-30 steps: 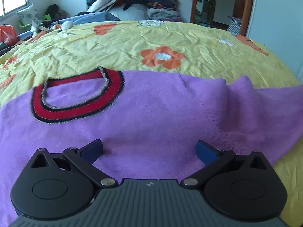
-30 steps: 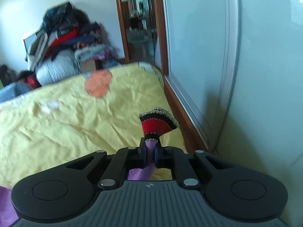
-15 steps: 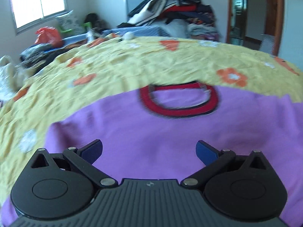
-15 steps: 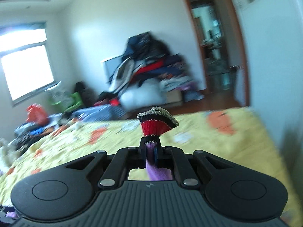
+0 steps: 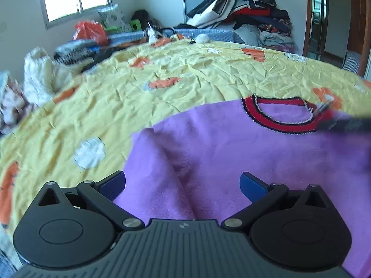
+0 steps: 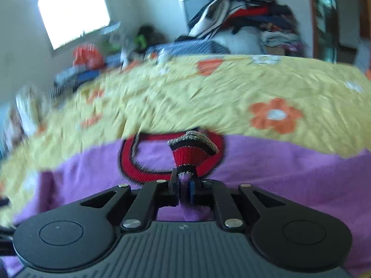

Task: Fold small clothes
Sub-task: 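Lift the held cuff with the right tool toward the left tool, then close the left tool on the cuff while the right tool opens and releases it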

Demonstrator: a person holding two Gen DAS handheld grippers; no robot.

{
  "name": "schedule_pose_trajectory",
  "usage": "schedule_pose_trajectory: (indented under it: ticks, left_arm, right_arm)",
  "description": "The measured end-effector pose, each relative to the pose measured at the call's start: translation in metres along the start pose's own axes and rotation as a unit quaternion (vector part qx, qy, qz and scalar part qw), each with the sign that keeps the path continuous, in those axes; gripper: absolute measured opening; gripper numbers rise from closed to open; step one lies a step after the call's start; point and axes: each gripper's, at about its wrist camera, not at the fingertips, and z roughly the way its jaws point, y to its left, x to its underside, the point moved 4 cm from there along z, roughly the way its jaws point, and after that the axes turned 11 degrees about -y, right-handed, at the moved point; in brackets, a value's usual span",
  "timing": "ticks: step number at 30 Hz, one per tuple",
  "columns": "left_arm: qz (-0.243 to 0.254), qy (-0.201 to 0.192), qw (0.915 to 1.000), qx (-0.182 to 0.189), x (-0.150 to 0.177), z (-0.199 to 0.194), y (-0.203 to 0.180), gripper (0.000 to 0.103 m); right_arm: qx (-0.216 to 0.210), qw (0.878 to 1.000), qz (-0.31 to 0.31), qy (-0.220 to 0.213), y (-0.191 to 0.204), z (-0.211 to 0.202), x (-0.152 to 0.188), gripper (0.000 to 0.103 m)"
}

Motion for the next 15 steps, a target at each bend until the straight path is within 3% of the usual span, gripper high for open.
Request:
schedule_pose_trajectory:
  ticks: [1, 3, 4, 7, 11, 13, 15]
  left_arm:
    - [-0.013, 0.003, 0.9998, 0.012, -0.002, 0.003, 0.001, 0.103]
    - [-0.038, 0.006, 0.998, 0.051, -0.009, 0.008, -0.002, 0.103]
    - [-0.056, 0.011, 0.9954, 0.077, -0.012, 0.012, -0.004, 0.103]
    - [-0.115, 0.024, 0.979, 0.166, -0.024, 0.027, -0.014, 0.103]
    - [-0.186, 0.087, 0.9386, 0.277, -0.032, 0.063, -0.043, 0.103]
    - [-0.205, 0.139, 0.919, 0.306, -0.029, 0.083, -0.061, 0.103]
    - [-0.222, 0.167, 0.9038, 0.326, -0.025, 0.098, -0.075, 0.103]
  right_arm:
    - [-0.004, 1.0, -0.005, 0.011, 0.006, 0.002, 0.008, 0.034]
    - [0.0, 1.0, -0.018, 0.005, 0.007, -0.01, 0.015, 0.07]
    - [0.002, 1.0, -0.024, -0.008, 0.005, -0.024, 0.018, 0.074]
    - [-0.005, 0.999, -0.029, -0.039, -0.013, -0.069, 0.023, 0.076]
    - [0.044, 0.998, -0.026, -0.04, -0.056, -0.111, 0.037, 0.076]
    - [0.051, 0.998, 0.0, -0.049, -0.077, -0.132, 0.042, 0.076]
    - [0.052, 0.997, 0.025, -0.055, -0.093, -0.149, 0.048, 0.076]
